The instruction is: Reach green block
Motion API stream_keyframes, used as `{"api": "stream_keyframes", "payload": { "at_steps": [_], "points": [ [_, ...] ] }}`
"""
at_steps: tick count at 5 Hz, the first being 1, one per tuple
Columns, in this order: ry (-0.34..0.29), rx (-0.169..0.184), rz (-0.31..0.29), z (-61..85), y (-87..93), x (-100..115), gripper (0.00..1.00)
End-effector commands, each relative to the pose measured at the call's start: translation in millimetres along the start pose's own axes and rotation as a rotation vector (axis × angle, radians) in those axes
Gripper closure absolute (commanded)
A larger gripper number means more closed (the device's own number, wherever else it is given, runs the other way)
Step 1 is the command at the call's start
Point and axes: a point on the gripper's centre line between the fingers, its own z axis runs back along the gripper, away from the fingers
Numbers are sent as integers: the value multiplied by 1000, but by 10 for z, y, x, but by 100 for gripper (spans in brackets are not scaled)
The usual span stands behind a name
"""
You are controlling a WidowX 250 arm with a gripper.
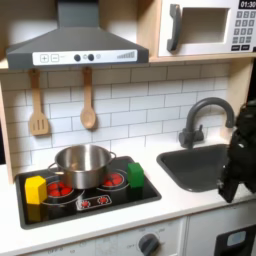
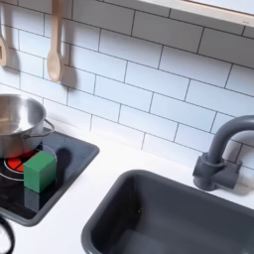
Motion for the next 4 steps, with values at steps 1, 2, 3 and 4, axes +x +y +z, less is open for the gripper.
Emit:
{"api": "stream_keyframes", "payload": {
  "at_steps": [1,2,3,4],
  "points": [
    [-17,15,-11,-87,155,296,0],
    [-48,29,-16,-110,226,525,0],
    [-44,30,-5,-160,245,701,0],
    [-38,30,0,-209,229,950,0]
  ]
}}
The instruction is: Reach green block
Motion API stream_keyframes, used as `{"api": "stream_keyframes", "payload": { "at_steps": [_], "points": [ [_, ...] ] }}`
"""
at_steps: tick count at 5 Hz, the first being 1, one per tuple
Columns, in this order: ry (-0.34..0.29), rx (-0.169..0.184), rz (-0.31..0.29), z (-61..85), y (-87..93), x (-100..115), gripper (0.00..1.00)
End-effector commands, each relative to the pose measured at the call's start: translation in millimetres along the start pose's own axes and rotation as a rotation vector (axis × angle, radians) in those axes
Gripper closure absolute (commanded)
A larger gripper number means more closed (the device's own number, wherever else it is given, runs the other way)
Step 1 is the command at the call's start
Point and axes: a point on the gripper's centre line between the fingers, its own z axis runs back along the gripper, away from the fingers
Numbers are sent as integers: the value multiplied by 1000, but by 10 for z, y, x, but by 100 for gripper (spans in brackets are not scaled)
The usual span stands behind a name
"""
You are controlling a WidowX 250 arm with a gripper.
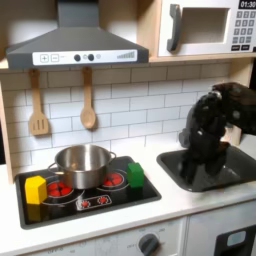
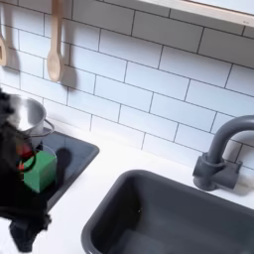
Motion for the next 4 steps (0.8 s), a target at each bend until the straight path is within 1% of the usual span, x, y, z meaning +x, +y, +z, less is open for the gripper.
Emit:
{"api": "stream_keyframes", "payload": {
  "at_steps": [1,2,3,4],
  "points": [
    [-3,13,23,-90,24,404,0],
    [-18,23,35,-135,71,645,0],
    [-23,33,40,-194,103,800,0],
    [-31,46,43,-245,182,968,0]
  ]
}}
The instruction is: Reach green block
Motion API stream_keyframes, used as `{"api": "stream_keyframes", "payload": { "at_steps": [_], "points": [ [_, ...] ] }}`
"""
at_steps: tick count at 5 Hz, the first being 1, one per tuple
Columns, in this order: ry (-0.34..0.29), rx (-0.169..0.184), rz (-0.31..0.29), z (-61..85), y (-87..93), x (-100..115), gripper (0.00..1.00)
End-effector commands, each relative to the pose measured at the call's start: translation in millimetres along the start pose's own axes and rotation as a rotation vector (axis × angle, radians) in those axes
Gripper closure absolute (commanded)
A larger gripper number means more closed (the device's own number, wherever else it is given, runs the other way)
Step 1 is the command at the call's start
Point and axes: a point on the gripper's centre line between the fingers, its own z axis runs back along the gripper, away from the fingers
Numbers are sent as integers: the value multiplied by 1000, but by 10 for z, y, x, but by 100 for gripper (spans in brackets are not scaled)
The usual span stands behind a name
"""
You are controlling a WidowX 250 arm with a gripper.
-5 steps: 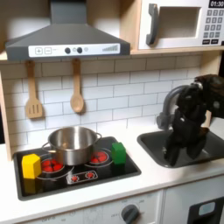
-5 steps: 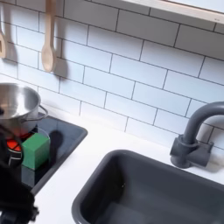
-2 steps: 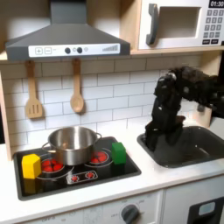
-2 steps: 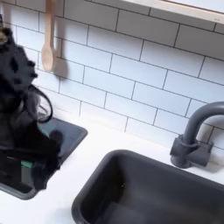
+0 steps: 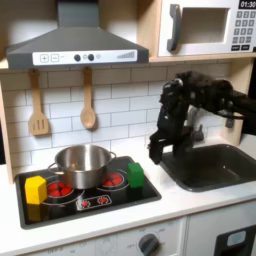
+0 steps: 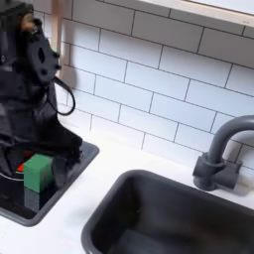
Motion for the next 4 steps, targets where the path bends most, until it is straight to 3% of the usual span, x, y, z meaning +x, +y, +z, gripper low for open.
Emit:
{"api": "stream_keyframes", "payload": {
  "at_steps": [1,4],
  "points": [
    [-12,11,-12,-127,78,269,0],
    [-15,38,-12,-369,188,487,0]
  ]
}}
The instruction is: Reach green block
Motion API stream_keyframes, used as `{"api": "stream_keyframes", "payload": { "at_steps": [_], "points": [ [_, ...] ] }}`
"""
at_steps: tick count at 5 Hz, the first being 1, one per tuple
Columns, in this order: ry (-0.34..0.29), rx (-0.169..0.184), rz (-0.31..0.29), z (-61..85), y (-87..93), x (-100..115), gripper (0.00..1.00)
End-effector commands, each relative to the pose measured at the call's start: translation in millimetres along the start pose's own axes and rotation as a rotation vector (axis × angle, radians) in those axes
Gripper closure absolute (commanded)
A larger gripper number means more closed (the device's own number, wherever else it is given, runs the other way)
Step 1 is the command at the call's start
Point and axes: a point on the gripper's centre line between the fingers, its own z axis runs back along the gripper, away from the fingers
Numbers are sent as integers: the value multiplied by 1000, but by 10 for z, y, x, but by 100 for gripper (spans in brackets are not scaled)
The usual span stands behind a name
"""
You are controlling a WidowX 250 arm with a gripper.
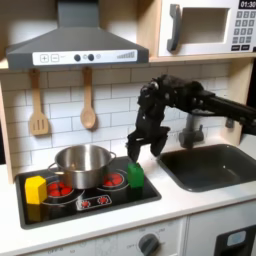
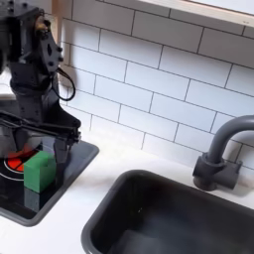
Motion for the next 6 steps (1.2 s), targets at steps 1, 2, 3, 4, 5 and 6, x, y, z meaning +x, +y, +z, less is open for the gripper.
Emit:
{"api": "stream_keyframes", "payload": {
  "at_steps": [1,2,3,4,5,6],
  "points": [
    [3,14,-1,-147,41,129,0],
    [28,19,-8,-243,68,134,0],
    [49,20,-16,-333,64,122,0],
    [64,13,-8,-408,83,127,0],
    [78,5,-24,-499,60,127,0],
    [81,2,-42,-550,44,140,0]
  ]
}}
